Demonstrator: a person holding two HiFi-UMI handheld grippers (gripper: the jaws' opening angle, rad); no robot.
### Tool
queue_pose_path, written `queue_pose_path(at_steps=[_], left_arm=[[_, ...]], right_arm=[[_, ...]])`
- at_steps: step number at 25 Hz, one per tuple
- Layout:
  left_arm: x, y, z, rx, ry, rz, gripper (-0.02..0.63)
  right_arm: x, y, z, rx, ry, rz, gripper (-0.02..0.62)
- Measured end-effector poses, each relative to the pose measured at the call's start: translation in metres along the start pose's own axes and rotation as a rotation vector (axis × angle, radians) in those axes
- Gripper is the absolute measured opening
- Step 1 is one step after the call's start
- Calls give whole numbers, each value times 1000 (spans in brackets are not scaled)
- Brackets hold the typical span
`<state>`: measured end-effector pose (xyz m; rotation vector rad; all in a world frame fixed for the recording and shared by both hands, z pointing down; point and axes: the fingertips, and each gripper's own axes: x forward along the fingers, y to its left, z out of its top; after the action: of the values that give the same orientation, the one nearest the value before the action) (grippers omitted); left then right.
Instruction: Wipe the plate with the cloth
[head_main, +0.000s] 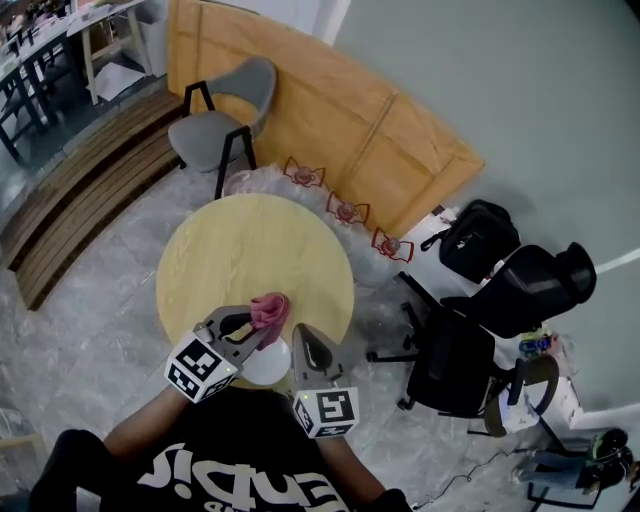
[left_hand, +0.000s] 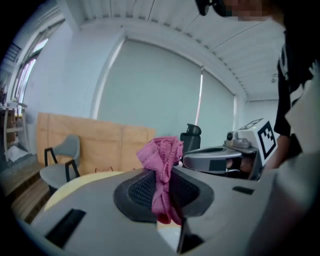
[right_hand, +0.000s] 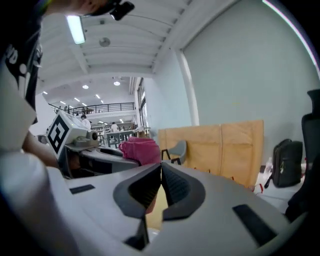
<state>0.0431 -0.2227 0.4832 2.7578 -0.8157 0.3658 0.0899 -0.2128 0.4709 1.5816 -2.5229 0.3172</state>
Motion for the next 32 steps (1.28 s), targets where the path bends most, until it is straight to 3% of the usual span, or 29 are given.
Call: queue_pose_path(at_steps=[4,7,10,32], left_arm=[[-30,-14,47,142,-214,74,66],[-43,-14,48,133,-273,154,66],[-46,-11,44,109,-277,192,66],[-36,3,43,77,-232,178,66]], right_arm=[[-23,10,46,-84,-124,-46,23],[-28,10,50,-95,-153,-71,21],[-27,9,45,-82,-148,-74,21],[-19,14,40,-88,-128,-53,21]])
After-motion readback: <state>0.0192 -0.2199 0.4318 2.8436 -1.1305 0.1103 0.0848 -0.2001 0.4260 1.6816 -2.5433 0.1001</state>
